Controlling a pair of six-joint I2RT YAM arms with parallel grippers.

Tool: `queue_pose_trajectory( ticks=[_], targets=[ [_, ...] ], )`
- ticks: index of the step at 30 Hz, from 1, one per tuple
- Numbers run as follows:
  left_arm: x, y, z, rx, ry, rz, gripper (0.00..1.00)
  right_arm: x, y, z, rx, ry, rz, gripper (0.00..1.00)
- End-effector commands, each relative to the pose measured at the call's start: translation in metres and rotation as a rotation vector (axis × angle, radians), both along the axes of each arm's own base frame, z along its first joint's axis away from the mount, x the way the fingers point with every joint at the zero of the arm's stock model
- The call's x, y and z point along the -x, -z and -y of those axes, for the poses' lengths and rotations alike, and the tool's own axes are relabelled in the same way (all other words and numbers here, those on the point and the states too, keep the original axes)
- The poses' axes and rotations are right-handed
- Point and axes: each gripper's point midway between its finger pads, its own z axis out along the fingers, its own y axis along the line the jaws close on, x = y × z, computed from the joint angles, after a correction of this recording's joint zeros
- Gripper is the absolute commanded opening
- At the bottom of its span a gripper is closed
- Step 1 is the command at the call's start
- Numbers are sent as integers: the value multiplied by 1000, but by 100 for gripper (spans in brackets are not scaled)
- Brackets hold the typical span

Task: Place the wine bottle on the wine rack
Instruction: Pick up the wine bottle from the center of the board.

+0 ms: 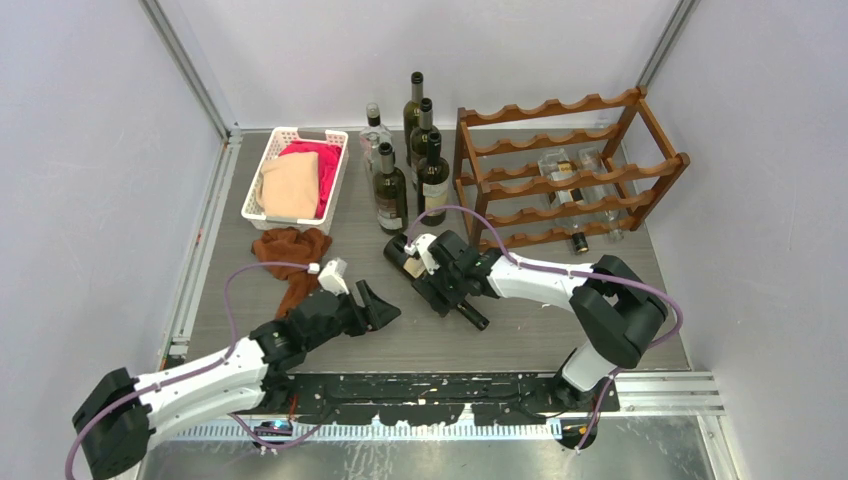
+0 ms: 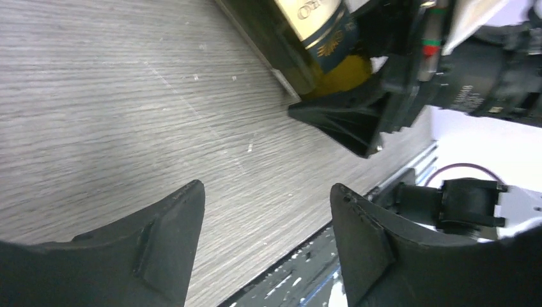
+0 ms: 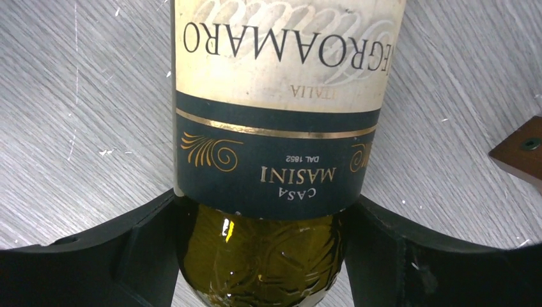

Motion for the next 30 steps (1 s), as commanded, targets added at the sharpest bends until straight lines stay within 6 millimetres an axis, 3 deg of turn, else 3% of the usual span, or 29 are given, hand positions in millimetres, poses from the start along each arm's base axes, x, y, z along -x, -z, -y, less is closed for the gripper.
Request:
queue_pose_trajectory(
  ticks=[1, 4, 9, 15, 23, 27, 30],
  targets=[
    [-6, -43, 3, 141, -12, 127, 78, -6, -40, -24, -125, -81, 45, 11],
    [-6, -61, 0, 239, -36, 168, 85, 0, -56, -22, -172, -134, 16, 1],
    [-15, -83, -15, 460, -197, 145, 91, 1, -83, -13, -282, -154, -8, 1],
    [-26, -96, -25, 559, -339, 46, 100, 11, -110, -13, -403, -203, -6, 1],
    [-38, -91, 6, 564, -377, -164, 100, 9, -132, -7, -509, -189, -12, 1],
    [-47, -90, 25, 556, -360, -192, 100, 11, -138, -5, -540, -198, -16, 1],
    [-56, -90, 29, 576, -393, -201, 100, 16, -145, -6, -568, -222, -24, 1]
  ],
)
